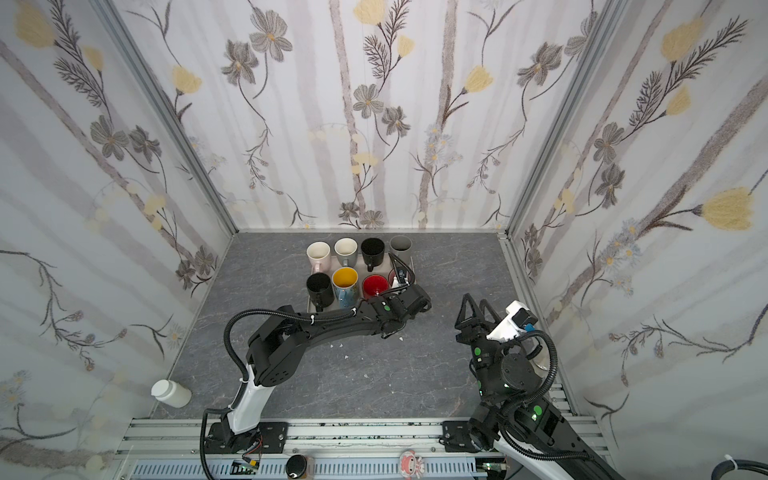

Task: Turn the mug right side up
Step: Place the mug on the tray.

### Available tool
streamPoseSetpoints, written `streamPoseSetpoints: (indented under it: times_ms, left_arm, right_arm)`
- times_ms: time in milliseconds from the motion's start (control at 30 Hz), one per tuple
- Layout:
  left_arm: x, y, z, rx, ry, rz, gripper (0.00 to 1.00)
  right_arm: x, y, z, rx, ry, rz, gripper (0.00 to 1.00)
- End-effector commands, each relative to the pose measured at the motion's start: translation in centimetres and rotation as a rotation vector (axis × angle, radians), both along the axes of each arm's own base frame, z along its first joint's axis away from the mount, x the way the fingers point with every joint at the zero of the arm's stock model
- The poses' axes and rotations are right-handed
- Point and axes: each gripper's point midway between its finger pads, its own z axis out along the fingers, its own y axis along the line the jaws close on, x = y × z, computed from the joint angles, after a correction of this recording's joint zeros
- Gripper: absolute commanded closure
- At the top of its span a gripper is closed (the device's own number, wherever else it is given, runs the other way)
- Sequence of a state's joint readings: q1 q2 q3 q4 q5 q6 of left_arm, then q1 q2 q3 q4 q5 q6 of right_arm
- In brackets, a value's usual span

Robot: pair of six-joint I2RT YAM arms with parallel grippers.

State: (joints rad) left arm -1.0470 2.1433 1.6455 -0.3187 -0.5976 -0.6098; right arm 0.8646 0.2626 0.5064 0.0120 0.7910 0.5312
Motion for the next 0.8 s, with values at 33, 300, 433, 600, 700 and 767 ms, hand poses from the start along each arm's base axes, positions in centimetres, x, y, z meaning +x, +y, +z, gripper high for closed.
streamPoseSetpoints:
  times_ms: [33,300,433,600,700,767]
  left_arm:
    - [0.2,0.6,1.0,-0.037,-0.03,0.038,0.59]
    - [-0.5,0.6,4.7,-0.124,-0.076,0.017,0.33]
    - [-1.1,0.9,8.6,-0.203,-0.136,-0.005,0.13]
    - [-1.2,3.1,14.0,-0.279,-0.226,-0.003,0.0]
    - [-0.8,5.7,17.0,-0.318,-0.285,0.015,0.0]
    - [-0.3,8.2,18.9,-0.329,-0.338,0.041,0.0]
  right_arm:
    - [0.0,-0.2,0.0,0.015,0.002,-0.011,0.34]
    - [0.4,0.2,-0.3,0.009,0.023,-0.012,0.21]
    - [1.0,0.9,-0.8,-0.012,0.049,-0.011,0.0]
    - [2.0,1.4,-1.9,-0.071,0.104,-0.043,0.0]
    - [2.6,1.2,-3.0,-0.124,0.147,-0.088,0.0]
    - [3.0,1.2,-3.4,-0.16,0.171,-0.102,0.0]
